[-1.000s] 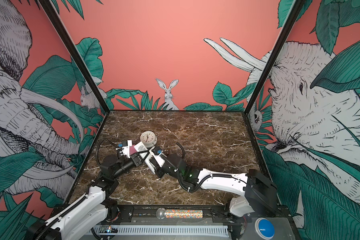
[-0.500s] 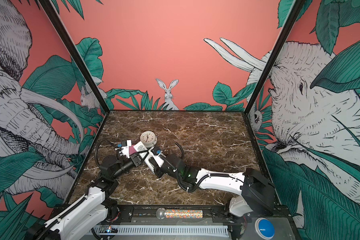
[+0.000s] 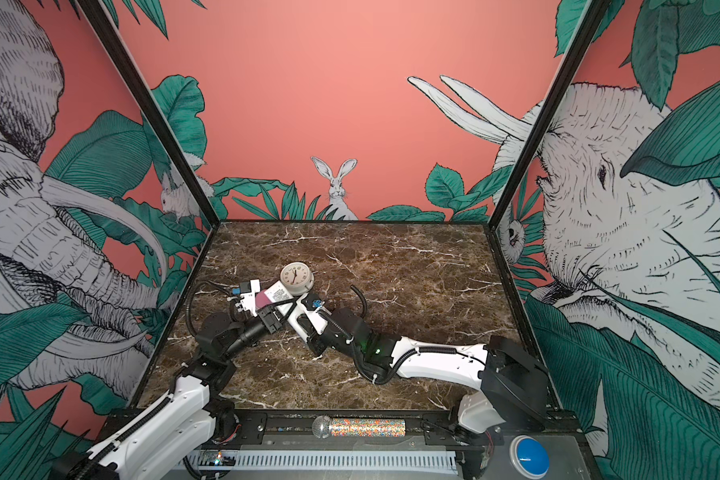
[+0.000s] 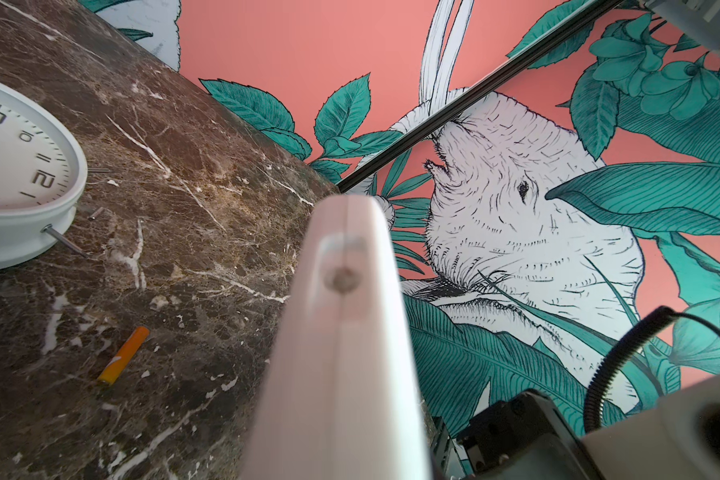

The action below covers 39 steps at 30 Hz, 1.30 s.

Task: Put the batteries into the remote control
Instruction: 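Lower the battery into the remote's open compartment with the right gripper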

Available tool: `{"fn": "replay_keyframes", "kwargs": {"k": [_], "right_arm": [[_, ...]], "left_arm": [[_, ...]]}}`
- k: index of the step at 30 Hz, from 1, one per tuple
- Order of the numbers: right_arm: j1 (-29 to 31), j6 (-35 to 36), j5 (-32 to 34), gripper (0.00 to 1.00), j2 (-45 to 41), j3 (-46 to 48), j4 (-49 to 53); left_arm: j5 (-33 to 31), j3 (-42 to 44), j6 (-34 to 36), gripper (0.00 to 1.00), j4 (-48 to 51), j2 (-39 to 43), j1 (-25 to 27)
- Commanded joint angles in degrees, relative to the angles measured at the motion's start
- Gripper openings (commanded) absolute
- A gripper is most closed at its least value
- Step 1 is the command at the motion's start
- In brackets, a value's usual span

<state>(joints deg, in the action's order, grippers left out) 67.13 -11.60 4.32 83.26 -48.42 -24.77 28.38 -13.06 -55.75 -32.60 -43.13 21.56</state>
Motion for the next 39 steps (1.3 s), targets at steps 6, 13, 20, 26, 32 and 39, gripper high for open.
{"fn": "replay_keyframes", "kwargs": {"k": [6,13,20,26,32,39], "right_arm": [[0.47,-0.17,0.62,0.00,0.85,0.95,-3.40],[0.48,-0.15,0.67,0.01,1.59,1.09,-3.92],[0.45,-0.34,0.57,0.05,2.17,1.30,-4.31],[0.46,-0.04,0.81,0.11,1.99,1.41,-4.24],[0.46,-0.17,0.65,0.20,2.08,1.31,-4.29],[0.45,-0.02,0.67,0.24,1.86,1.23,-4.31]], "left_arm": [[-0.61,0.63,-0.94,0.00,-3.50,1.58,0.22],[-0.86,0.69,-0.95,0.00,-3.60,1.86,0.24],[-0.96,0.84,-0.92,0.00,-3.59,2.19,0.26],[-1.04,0.82,-0.94,0.00,-3.56,2.38,0.23],[-1.05,0.84,-0.87,0.00,-3.20,2.70,0.23],[-1.05,0.67,-0.60,0.00,-2.54,3.08,0.24]]}}
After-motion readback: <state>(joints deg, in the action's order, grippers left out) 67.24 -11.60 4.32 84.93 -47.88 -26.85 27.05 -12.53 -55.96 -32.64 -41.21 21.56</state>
